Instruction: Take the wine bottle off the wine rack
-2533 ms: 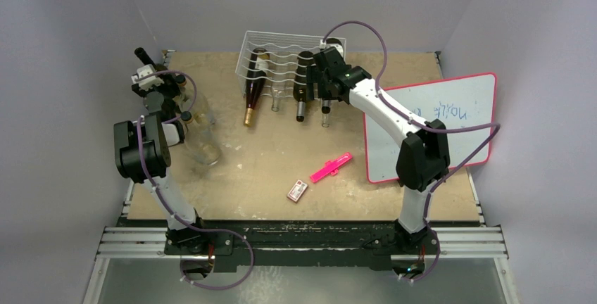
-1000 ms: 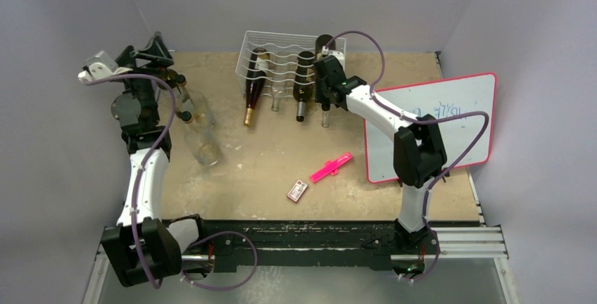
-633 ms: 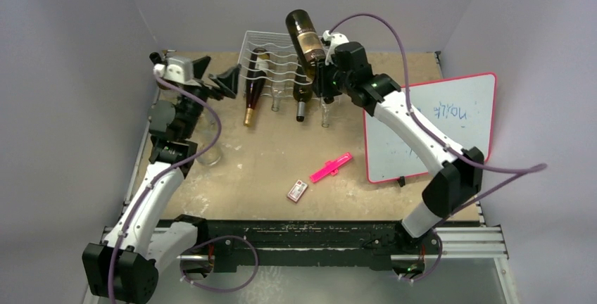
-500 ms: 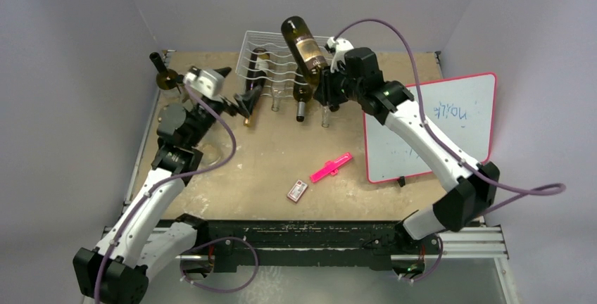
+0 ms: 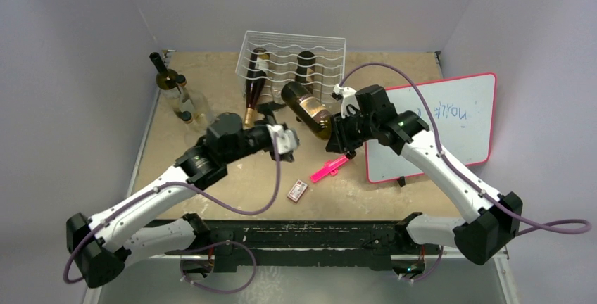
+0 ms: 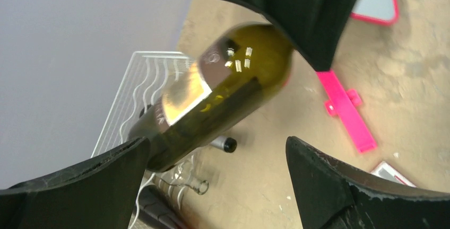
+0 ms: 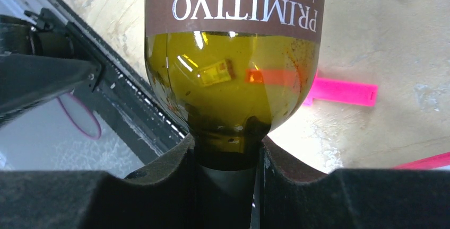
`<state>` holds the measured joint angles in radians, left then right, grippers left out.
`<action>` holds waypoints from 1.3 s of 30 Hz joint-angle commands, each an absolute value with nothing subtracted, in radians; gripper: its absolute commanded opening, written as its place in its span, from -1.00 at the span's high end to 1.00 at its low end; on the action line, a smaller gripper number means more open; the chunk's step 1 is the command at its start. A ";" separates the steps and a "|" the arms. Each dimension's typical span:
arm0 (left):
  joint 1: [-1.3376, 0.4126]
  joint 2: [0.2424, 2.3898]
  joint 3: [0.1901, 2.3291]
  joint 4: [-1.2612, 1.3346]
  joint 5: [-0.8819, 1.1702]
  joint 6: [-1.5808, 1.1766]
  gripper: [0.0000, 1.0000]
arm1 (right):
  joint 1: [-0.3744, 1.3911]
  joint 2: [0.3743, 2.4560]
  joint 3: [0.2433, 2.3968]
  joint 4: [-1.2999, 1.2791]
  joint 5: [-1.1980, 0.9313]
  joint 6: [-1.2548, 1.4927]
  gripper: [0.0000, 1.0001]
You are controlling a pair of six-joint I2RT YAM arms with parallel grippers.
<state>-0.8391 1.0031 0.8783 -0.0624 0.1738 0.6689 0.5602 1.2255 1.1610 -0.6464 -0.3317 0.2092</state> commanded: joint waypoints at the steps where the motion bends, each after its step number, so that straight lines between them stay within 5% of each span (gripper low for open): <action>1: -0.914 1.023 0.888 -0.049 0.024 0.851 -1.00 | 0.560 1.155 1.156 -0.511 -0.468 0.199 1.00; 20: -1.114 1.285 1.038 -0.133 -0.197 1.119 -0.96 | 0.567 1.173 1.082 -0.529 -0.724 0.134 1.00; 27: -1.114 1.342 1.045 -0.161 -0.288 1.157 -0.37 | 0.570 1.151 1.056 -0.524 -0.742 0.128 1.00; 31: -1.113 1.356 1.037 -0.155 -0.309 1.145 0.21 | 0.575 1.137 1.056 -0.532 -0.740 0.117 1.00; 35: -1.114 1.331 1.023 -0.115 -0.370 1.001 0.98 | 0.576 1.108 1.112 -0.570 -0.607 0.130 0.06; 39: -1.115 1.243 0.871 0.072 -0.377 0.786 1.00 | 0.574 1.049 1.201 -0.515 -0.449 0.213 -0.77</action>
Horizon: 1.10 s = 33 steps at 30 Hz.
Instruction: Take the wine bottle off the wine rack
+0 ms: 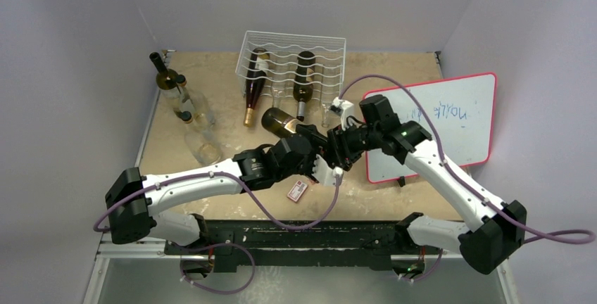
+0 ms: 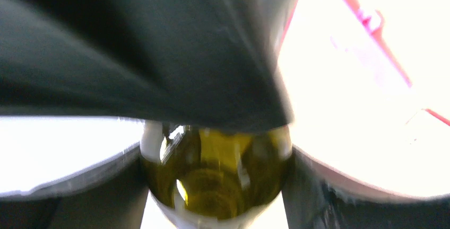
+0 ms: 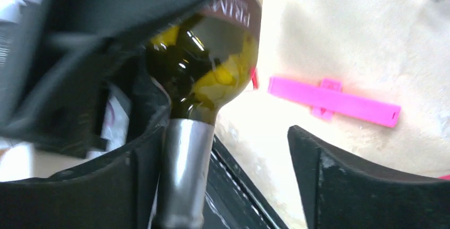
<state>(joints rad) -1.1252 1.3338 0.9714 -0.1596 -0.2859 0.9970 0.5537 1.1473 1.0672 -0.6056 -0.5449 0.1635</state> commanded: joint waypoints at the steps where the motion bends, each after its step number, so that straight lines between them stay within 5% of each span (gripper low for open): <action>1: -1.113 1.225 0.839 0.113 -0.382 0.731 1.00 | 0.574 1.050 1.228 -0.501 -0.383 0.224 -0.90; 9: -1.114 1.071 0.690 0.246 -0.476 0.311 1.00 | 0.571 1.147 1.387 -0.405 -0.010 0.256 -1.00; 17: -1.114 0.844 0.537 0.306 -0.828 -0.104 1.00 | 0.571 1.365 1.428 -0.193 -0.079 0.262 -0.94; 21: -1.114 0.760 0.487 0.267 -0.937 -0.150 1.00 | 0.586 1.497 1.458 -0.144 -0.122 0.284 -0.77; 33: -1.114 0.537 0.400 0.057 -1.131 -0.250 1.00 | 0.682 1.878 1.587 -0.048 -0.061 0.432 -0.75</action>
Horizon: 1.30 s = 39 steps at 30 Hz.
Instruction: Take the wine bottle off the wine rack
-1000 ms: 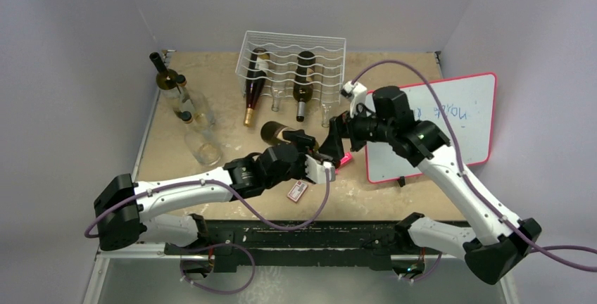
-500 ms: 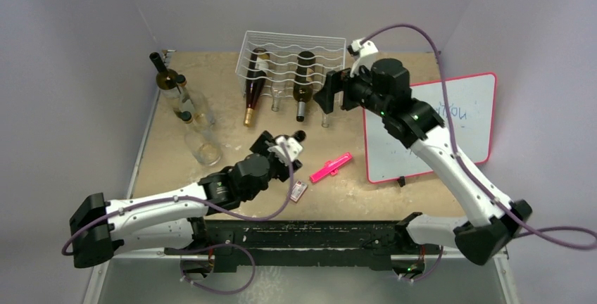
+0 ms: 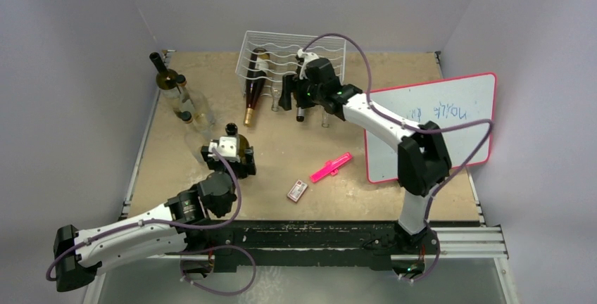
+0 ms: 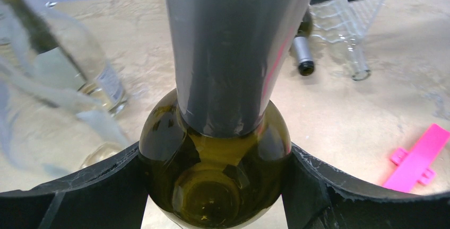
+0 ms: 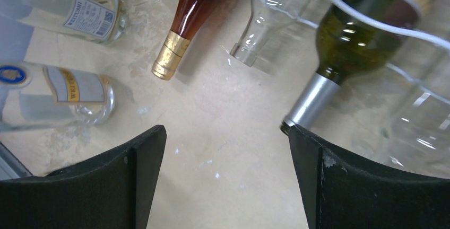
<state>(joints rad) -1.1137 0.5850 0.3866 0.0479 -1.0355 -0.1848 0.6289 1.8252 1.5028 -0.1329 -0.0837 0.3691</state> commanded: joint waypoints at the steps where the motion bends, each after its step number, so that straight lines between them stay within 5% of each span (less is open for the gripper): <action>1: -1.114 0.529 0.401 0.036 -1.136 -0.260 1.00 | 0.696 1.903 1.600 -0.041 -0.062 0.435 -0.75; 7: -1.114 0.457 0.419 -0.194 -1.239 -0.415 1.00 | 0.748 2.043 1.708 -0.043 -0.072 0.477 -0.75; 16: -1.114 0.473 0.383 -0.200 -1.254 -0.480 0.92 | 0.773 2.152 1.717 0.135 -0.108 0.687 -0.63; 23: -1.113 0.508 0.404 -0.251 -1.288 -0.550 0.15 | 0.773 2.269 1.794 0.177 -0.089 0.771 -0.48; 32: -1.113 0.508 0.428 -0.365 -1.332 -0.711 -0.40 | 0.784 2.370 1.874 0.175 -0.010 0.807 -0.48; 39: -1.114 0.555 0.461 -0.408 -1.338 -0.772 -0.57 | 0.793 2.413 1.886 0.215 0.015 0.851 -0.45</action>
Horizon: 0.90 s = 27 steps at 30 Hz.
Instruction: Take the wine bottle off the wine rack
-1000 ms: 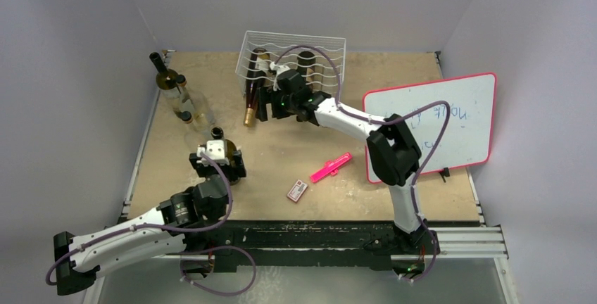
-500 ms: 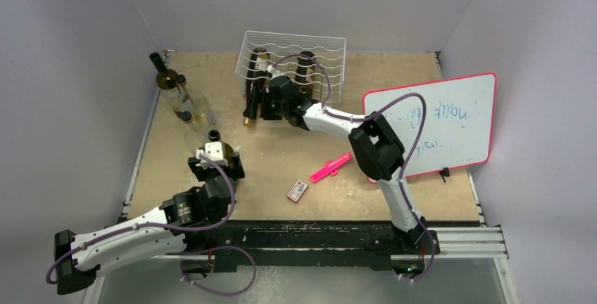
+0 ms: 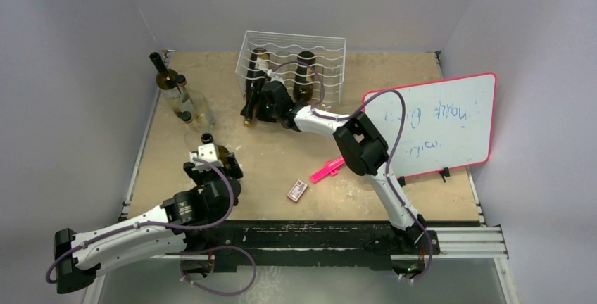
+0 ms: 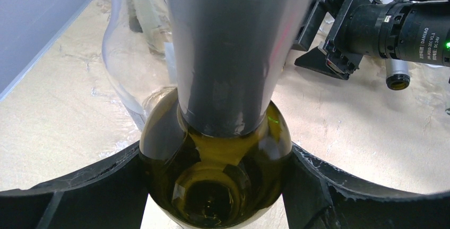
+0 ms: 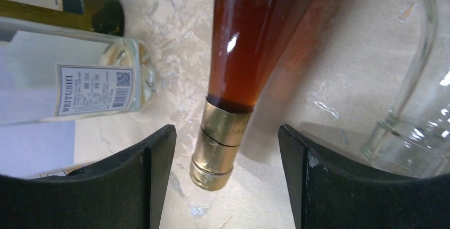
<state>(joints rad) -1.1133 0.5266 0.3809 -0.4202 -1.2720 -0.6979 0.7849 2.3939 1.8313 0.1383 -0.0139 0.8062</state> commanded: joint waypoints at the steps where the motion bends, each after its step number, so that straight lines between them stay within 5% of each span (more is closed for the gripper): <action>1: -1.114 0.566 0.470 -0.430 -1.348 -0.796 -0.58 | 0.793 2.421 1.893 0.220 0.007 0.855 -0.44; 4: -1.114 0.568 0.488 -0.467 -1.356 -0.830 -0.63 | 0.793 2.449 1.924 0.221 -0.011 0.856 -0.39; 8: -1.113 0.533 0.502 -0.500 -1.366 -0.855 -1.00 | 0.793 2.478 1.944 0.228 -0.017 0.876 -0.36; 16: -1.114 0.506 0.558 -0.562 -1.310 -0.877 -1.00 | 0.808 2.530 2.005 0.234 0.011 0.912 -0.27; 27: -1.114 0.501 0.839 -0.747 -1.208 -0.721 -1.00 | 0.824 2.443 1.878 0.279 0.018 0.946 0.35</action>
